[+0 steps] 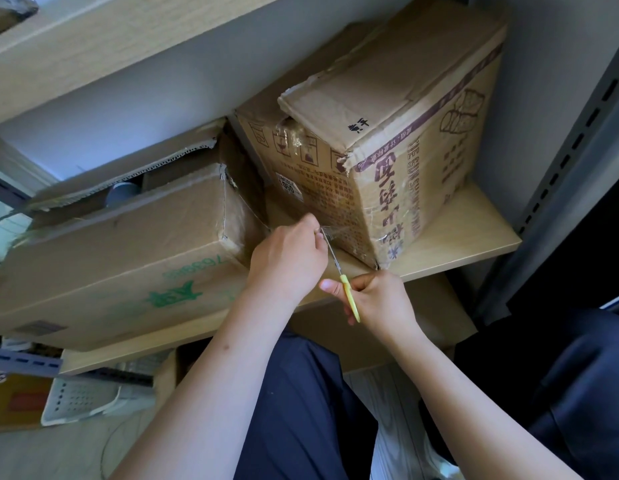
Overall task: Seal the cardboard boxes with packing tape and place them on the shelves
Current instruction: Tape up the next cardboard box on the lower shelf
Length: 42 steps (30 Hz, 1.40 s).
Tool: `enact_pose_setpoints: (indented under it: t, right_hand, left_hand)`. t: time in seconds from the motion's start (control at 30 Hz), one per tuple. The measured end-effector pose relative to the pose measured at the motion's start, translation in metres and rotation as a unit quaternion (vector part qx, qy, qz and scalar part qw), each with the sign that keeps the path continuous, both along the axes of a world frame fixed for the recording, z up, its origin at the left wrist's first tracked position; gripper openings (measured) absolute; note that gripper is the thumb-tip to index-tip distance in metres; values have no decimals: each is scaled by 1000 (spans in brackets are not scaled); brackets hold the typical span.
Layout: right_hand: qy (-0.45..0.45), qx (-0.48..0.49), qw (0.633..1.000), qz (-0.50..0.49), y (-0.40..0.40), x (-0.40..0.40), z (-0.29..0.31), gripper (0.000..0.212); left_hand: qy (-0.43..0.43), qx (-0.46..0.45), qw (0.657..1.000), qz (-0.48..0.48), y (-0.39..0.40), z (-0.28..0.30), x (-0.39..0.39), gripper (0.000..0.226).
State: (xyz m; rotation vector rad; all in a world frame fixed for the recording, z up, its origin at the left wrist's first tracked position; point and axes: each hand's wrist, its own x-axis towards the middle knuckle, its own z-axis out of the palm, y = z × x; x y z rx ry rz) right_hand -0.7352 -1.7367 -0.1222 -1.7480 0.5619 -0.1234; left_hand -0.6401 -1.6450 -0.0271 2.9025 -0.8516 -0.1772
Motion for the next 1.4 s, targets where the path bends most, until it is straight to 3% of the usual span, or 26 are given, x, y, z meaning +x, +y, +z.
enact_pose_setpoints:
  t: [0.43,0.53,0.67,0.77,0.9,0.97,1.07,1.27,1.4]
  right_hand:
    - [21,91,996,-6,9,0,-7,72]
    - [59,44,997,31,8,-3,-5,77]
    - [140,-6,986,91,3,-24,-8,63]
    - [210,-65,963,158,1,-44,-5,67]
    - [278,-65,941,183,-2,-60,3,69]
    - [282,-116,932,198,-4,-68,4,65]
    - [285,-201,919,187,-6,-81,-1,76]
    - [279,-210,921,174,-16,-85,-4,57]
    - [217,-177,957,77,-15,-81,4,43]
  left_hand:
    - [17,5,1000,7,-4,-1,7,15]
    - [18,-17,999,20,-5,-1,8,17]
    - [35,-65,996,54,-6,-3,9,18]
    - [33,-73,991,103,-14,-9,4,32]
    - [20,-101,976,192,-32,-18,-3,59]
    - [21,-118,968,219,-39,-20,-5,60]
    - [43,-147,959,241,-44,-23,-6,58]
    - [113,-204,930,284,-38,-27,6,81]
    - [112,-225,922,294,-41,-27,7,82]
